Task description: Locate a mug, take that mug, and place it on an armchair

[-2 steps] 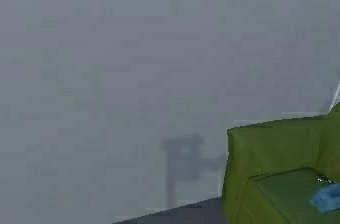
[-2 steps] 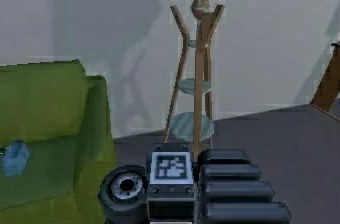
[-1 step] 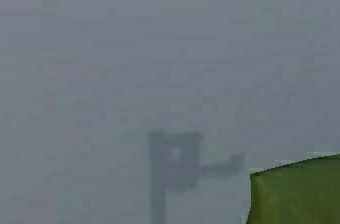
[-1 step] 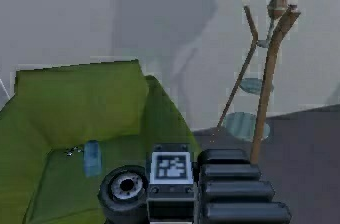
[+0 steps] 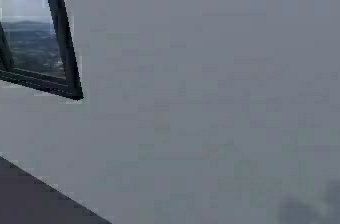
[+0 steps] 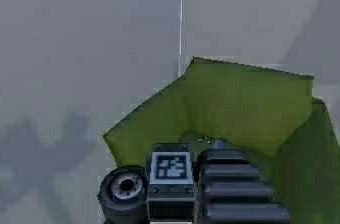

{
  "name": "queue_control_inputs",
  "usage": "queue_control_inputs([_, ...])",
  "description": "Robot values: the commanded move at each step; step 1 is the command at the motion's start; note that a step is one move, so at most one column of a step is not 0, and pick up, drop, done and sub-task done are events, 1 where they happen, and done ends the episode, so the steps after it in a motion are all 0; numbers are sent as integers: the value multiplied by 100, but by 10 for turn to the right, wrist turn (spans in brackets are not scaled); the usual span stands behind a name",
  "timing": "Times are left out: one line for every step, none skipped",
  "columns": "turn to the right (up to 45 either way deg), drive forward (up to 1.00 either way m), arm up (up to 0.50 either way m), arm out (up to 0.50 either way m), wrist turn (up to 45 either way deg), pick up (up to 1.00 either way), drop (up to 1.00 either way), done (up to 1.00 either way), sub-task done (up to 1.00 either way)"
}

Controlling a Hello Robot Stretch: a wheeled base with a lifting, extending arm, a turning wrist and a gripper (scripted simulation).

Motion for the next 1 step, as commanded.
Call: queue_control_inputs([-450,0,0,0,0,0,0,0,0])
